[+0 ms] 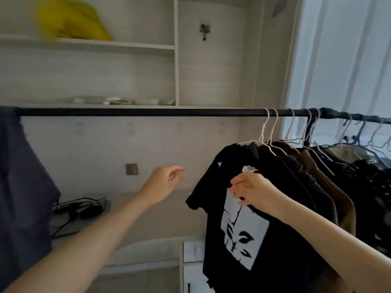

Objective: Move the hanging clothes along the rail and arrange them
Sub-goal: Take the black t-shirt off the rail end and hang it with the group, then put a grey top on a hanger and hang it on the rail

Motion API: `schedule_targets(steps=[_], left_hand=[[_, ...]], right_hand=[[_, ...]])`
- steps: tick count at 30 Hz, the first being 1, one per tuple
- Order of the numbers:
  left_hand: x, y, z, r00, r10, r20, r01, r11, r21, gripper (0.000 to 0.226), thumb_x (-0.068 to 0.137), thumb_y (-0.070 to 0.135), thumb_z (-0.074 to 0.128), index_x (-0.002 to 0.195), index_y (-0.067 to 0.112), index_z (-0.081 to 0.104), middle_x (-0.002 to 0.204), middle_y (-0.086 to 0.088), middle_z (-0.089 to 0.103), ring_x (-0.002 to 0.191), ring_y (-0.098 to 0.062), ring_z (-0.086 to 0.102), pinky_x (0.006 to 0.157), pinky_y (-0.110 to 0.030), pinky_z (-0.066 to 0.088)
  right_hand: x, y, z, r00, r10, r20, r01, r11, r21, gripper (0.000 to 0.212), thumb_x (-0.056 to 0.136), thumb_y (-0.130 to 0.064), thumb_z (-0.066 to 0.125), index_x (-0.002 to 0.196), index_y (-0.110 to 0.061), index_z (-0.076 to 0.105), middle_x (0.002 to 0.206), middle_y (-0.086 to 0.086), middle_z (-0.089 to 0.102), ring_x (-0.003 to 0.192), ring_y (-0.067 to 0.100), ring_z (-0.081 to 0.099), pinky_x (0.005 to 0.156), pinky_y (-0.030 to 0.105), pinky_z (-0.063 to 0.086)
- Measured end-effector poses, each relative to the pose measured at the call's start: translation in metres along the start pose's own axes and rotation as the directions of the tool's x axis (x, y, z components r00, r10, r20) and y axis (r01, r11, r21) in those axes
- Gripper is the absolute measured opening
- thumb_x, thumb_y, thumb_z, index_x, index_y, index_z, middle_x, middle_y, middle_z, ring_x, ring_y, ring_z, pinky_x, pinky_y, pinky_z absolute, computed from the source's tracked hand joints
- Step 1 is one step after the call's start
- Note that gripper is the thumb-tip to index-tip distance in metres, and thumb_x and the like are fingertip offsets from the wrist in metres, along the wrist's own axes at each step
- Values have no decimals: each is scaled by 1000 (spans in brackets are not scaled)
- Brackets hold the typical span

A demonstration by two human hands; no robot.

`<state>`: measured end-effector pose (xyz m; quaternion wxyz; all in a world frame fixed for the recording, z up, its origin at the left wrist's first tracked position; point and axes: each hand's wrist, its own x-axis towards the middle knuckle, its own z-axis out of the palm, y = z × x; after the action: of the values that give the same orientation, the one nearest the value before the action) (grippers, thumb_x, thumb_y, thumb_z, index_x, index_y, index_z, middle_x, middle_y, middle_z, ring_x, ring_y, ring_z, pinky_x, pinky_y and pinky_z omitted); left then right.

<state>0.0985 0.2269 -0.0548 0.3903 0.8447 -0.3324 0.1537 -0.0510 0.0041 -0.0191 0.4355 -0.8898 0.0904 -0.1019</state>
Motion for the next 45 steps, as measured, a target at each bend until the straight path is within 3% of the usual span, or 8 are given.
schedule_targets(steps=[5,8,16,25,31,37,42,45], left_hand=[[-47,-17,-70,988,-104,-117,113,991,75,23,93,5,54,109,13,67,81,7,69,82,-17,68,88,-33,52],[-79,-24,-119,970,-157,-185,179,977,112,23,95,9,52,113,13,65,89,0,69,78,-2,62,74,-4,43],[-133,-62,-222,914,-168,-370,249,951,182,25,94,14,55,116,19,66,94,5,70,88,4,63,80,-6,45],[-133,-149,-332,895,-32,-445,212,909,360,22,92,12,59,111,18,68,100,5,66,90,-6,61,86,-17,47],[-104,-210,-424,904,69,-422,177,838,516,20,92,16,58,108,16,69,100,4,56,96,-14,56,92,-32,47],[-69,-253,-477,923,-23,-384,225,842,490,27,94,20,56,119,12,63,117,-5,56,109,-20,55,98,-25,39],[-48,-284,-493,950,-48,-308,215,816,537,34,96,28,50,125,12,58,125,-5,55,116,-20,51,103,-27,35],[-40,-302,-500,951,-67,-300,224,820,526,35,98,35,43,122,14,60,119,-3,60,109,-20,54,99,-34,41]], right_hand=[[9,-36,52,979,10,202,-51,979,197,20,93,-1,50,79,-10,61,83,10,64,70,19,60,51,20,51],[6,-75,90,949,-94,300,32,978,204,23,95,-2,46,78,-10,59,73,7,63,56,13,58,43,15,45],[5,-169,178,879,-320,354,256,942,216,16,95,-10,51,84,-18,60,90,4,71,84,14,62,83,35,55],[39,-282,273,830,-467,307,406,881,242,16,95,-16,52,100,-12,66,92,0,74,80,1,67,77,25,57],[70,-365,328,792,-580,190,549,813,192,17,94,-26,50,97,-20,66,89,-7,74,96,11,67,93,38,53],[105,-429,359,765,-643,45,640,766,57,23,96,-24,46,104,-15,66,98,-4,73,91,10,62,73,17,46],[150,-458,376,788,-616,12,614,783,-95,29,94,-24,44,102,-7,66,102,8,71,99,24,63,90,38,50],[174,-460,388,795,-606,-3,596,782,-183,34,96,-23,40,83,1,61,85,13,67,84,30,62,77,38,52]])
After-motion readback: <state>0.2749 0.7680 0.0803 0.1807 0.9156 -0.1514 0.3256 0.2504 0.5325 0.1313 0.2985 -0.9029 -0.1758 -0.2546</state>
